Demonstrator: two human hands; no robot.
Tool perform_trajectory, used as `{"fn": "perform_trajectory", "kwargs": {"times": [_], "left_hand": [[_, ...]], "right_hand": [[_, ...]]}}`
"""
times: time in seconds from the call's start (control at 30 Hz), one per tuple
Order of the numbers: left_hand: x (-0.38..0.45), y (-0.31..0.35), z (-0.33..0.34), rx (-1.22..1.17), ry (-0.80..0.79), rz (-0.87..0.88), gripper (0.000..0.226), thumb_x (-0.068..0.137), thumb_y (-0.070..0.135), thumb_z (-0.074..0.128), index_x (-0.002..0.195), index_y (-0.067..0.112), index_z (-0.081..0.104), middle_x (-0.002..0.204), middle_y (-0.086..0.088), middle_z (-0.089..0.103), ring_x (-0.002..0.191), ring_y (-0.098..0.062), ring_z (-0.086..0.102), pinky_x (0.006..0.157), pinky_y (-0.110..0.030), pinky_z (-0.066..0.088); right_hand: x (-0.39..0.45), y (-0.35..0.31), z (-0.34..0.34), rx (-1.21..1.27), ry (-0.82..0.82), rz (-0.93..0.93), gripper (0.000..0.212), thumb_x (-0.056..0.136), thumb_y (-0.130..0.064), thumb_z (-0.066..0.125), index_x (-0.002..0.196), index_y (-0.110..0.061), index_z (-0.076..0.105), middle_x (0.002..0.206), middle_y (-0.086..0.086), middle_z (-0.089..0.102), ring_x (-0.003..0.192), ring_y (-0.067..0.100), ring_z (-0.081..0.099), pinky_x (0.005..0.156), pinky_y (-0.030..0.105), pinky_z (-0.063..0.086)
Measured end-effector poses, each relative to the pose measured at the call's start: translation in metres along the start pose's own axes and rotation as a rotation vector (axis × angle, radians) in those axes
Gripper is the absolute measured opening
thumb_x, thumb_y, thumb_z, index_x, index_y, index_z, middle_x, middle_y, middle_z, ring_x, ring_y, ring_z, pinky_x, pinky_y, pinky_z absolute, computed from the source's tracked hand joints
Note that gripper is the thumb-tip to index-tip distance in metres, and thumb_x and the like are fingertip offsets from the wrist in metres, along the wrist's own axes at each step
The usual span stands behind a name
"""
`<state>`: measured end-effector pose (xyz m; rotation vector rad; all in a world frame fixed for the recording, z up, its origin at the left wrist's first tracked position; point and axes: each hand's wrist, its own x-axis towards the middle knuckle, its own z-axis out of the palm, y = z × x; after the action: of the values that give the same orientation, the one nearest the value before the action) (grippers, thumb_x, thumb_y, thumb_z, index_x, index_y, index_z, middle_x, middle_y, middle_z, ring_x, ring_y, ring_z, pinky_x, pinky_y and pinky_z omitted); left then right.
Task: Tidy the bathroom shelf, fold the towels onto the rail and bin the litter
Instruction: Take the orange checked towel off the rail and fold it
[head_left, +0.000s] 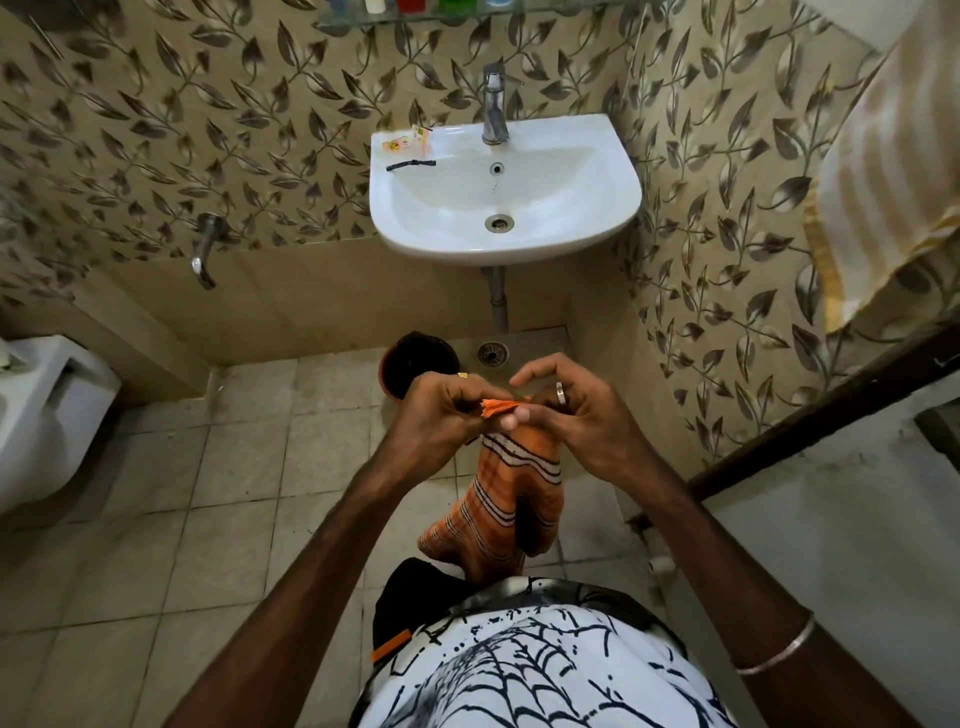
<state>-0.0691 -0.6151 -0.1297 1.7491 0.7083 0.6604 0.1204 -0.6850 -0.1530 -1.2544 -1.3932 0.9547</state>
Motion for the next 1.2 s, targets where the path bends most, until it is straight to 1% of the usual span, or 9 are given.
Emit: {"fn": "perform_trajectory", "kwargs": {"times": [0.07, 0.2, 0.27, 0.37, 0.47, 0.57, 0.67, 0.87, 1.2], "left_hand": [[0.000, -0.002, 0.000, 0.031, 0.046, 0.021, 0.017, 0.080, 0.013, 0.078, 0.096, 0.007, 0.079, 0.086, -0.004, 0.076, 0.082, -0.016, 0.070, 0.072, -0.027, 0.055], [-0.004, -0.002, -0.002, 0.129, 0.081, 0.078, 0.012, 0.085, 0.012, 0.074, 0.094, 0.006, 0.077, 0.088, -0.001, 0.075, 0.086, -0.014, 0.071, 0.075, -0.027, 0.057], [-0.006, 0.000, -0.004, 0.164, 0.082, 0.080, 0.011, 0.087, 0.012, 0.072, 0.095, 0.007, 0.077, 0.090, 0.000, 0.074, 0.087, -0.014, 0.070, 0.076, -0.029, 0.057], [-0.007, 0.002, -0.006, 0.186, 0.063, 0.082, 0.010, 0.089, 0.010, 0.070, 0.096, 0.006, 0.075, 0.089, -0.002, 0.072, 0.087, -0.016, 0.068, 0.077, -0.036, 0.058], [-0.008, 0.004, -0.009, 0.214, 0.065, 0.123, 0.010, 0.090, 0.010, 0.069, 0.096, 0.004, 0.074, 0.090, -0.005, 0.072, 0.088, -0.019, 0.068, 0.077, -0.042, 0.058], [-0.009, 0.005, -0.012, 0.234, 0.124, 0.164, 0.012, 0.089, 0.008, 0.069, 0.097, 0.001, 0.074, 0.091, -0.008, 0.072, 0.088, -0.021, 0.069, 0.076, -0.043, 0.058], [-0.010, 0.006, -0.017, 0.228, 0.199, 0.163, 0.014, 0.090, 0.014, 0.068, 0.097, 0.003, 0.074, 0.091, -0.009, 0.072, 0.088, -0.020, 0.069, 0.074, -0.038, 0.059], [-0.009, 0.008, -0.030, 0.172, 0.349, 0.141, 0.009, 0.091, 0.014, 0.070, 0.095, 0.008, 0.075, 0.085, 0.004, 0.070, 0.073, 0.001, 0.063, 0.061, -0.008, 0.045], [-0.009, 0.010, -0.046, 0.191, 0.493, 0.115, 0.011, 0.091, 0.016, 0.070, 0.096, 0.008, 0.076, 0.084, 0.000, 0.070, 0.068, 0.004, 0.060, 0.055, -0.008, 0.043]], "right_hand": [[0.001, 0.001, -0.001, 0.032, -0.034, -0.002, 0.032, 0.084, -0.045, 0.075, 0.110, -0.029, 0.065, 0.089, 0.007, 0.072, 0.078, 0.028, 0.072, 0.064, 0.053, 0.059], [-0.001, 0.003, -0.007, 0.075, -0.139, 0.073, 0.049, 0.078, -0.039, 0.082, 0.122, -0.031, 0.061, 0.086, -0.005, 0.075, 0.077, 0.012, 0.073, 0.065, 0.029, 0.057], [-0.001, 0.005, -0.011, 0.037, -0.188, 0.112, 0.055, 0.077, -0.035, 0.083, 0.129, -0.031, 0.062, 0.094, -0.006, 0.077, 0.086, 0.014, 0.075, 0.072, 0.031, 0.060], [-0.001, 0.004, -0.012, -0.052, -0.218, 0.083, 0.042, 0.079, -0.034, 0.082, 0.119, -0.029, 0.070, 0.105, -0.005, 0.076, 0.095, 0.016, 0.074, 0.079, 0.036, 0.062], [0.001, 0.003, -0.011, -0.088, -0.227, 0.084, 0.023, 0.079, -0.031, 0.082, 0.102, -0.030, 0.075, 0.096, -0.003, 0.077, 0.089, 0.017, 0.074, 0.078, 0.043, 0.062], [0.002, 0.004, -0.013, -0.125, -0.237, 0.116, 0.021, 0.078, -0.028, 0.084, 0.097, -0.030, 0.076, 0.094, -0.004, 0.077, 0.086, 0.014, 0.075, 0.077, 0.043, 0.062], [0.002, 0.009, -0.015, -0.187, -0.258, 0.159, 0.022, 0.077, -0.028, 0.084, 0.098, -0.025, 0.076, 0.094, -0.003, 0.077, 0.087, 0.013, 0.075, 0.078, 0.043, 0.062], [0.000, 0.018, -0.017, -0.271, -0.284, 0.248, 0.020, 0.077, -0.026, 0.085, 0.095, -0.031, 0.076, 0.092, -0.008, 0.077, 0.087, 0.004, 0.072, 0.078, 0.034, 0.061], [-0.008, 0.038, -0.032, -0.349, -0.305, 0.391, 0.023, 0.081, -0.027, 0.081, 0.104, -0.029, 0.075, 0.091, -0.017, 0.073, 0.085, -0.006, 0.070, 0.069, 0.014, 0.056]]}}
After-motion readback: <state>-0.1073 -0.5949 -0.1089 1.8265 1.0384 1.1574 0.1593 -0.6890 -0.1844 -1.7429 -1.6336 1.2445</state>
